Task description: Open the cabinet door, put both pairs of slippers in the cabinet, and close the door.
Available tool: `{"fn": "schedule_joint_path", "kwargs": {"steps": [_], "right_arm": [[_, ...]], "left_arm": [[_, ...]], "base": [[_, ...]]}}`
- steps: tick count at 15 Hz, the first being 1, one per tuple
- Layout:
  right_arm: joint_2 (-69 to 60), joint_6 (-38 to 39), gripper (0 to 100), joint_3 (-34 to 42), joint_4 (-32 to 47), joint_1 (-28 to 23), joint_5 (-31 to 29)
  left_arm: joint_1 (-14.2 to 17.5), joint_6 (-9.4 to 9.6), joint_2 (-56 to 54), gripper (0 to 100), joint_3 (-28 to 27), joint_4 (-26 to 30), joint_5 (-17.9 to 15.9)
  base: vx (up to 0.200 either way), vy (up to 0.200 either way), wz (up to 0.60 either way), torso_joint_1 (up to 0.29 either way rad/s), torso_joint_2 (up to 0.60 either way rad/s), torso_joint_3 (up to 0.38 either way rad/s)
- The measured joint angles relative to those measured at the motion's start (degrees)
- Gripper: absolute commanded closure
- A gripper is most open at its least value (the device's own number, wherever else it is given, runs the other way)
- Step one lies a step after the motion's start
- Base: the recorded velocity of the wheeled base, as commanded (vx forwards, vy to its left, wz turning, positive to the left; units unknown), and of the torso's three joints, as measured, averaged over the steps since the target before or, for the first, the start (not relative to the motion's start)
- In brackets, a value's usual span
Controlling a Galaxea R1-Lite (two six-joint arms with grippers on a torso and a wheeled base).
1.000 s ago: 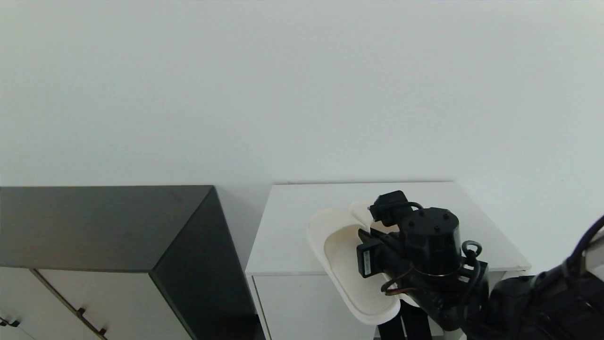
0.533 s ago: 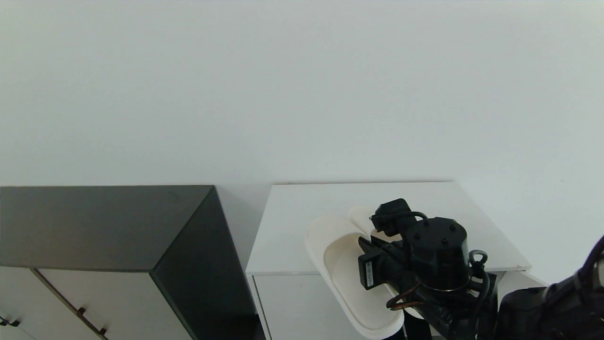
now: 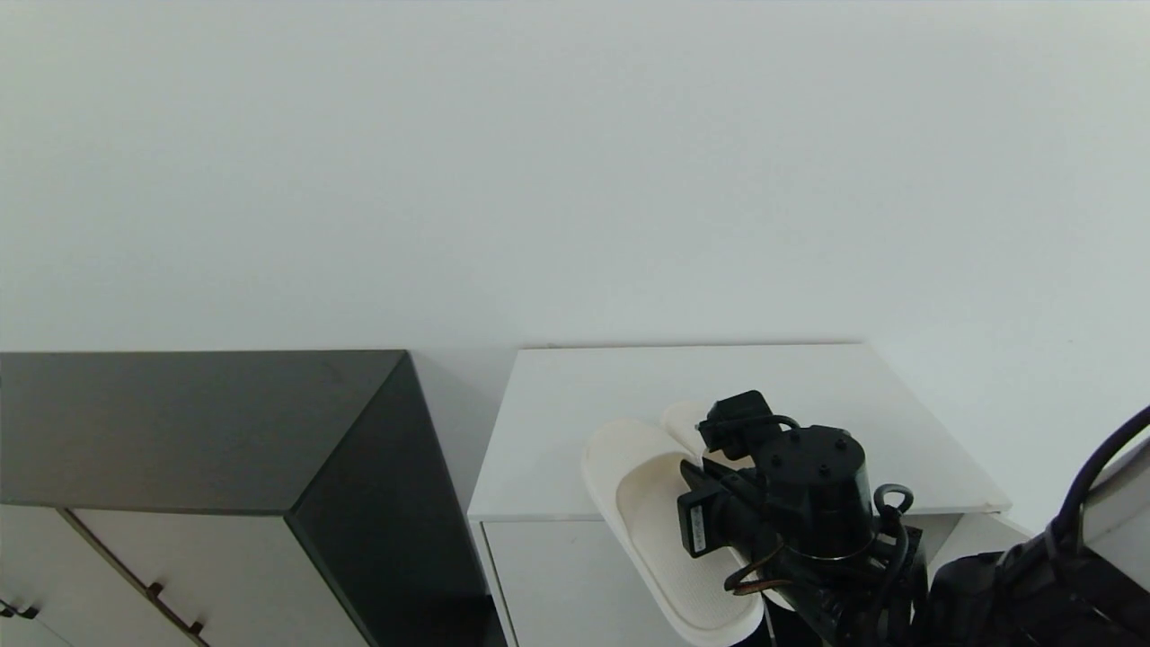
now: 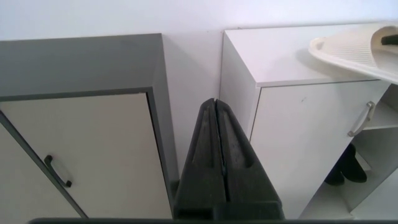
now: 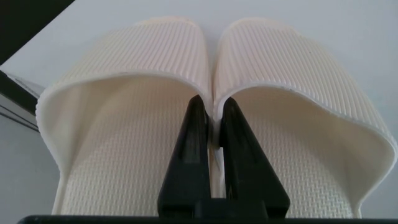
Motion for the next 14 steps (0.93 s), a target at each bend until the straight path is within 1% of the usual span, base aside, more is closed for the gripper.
{"fn": "schedule_joint_path", "kwargs": {"steps": [6, 14], "right_arm": [[0.15, 0.02, 100, 0.55, -0.05, 0.05, 0.00], [0.26, -0.24, 100, 0.50, -1.23, 0.21, -0.06]], "left_arm": [[0.04, 0.02, 0.00, 100, 0.00, -0.02, -0.01], [0.06, -0.07, 0.00, 100, 0.00, -0.05, -0.01]], "base": [[-0.200, 0.000, 0.00, -0.004, 0.00, 0.004], [0.000, 0.000, 0.00, 0.000, 0.00, 0.000]]}}
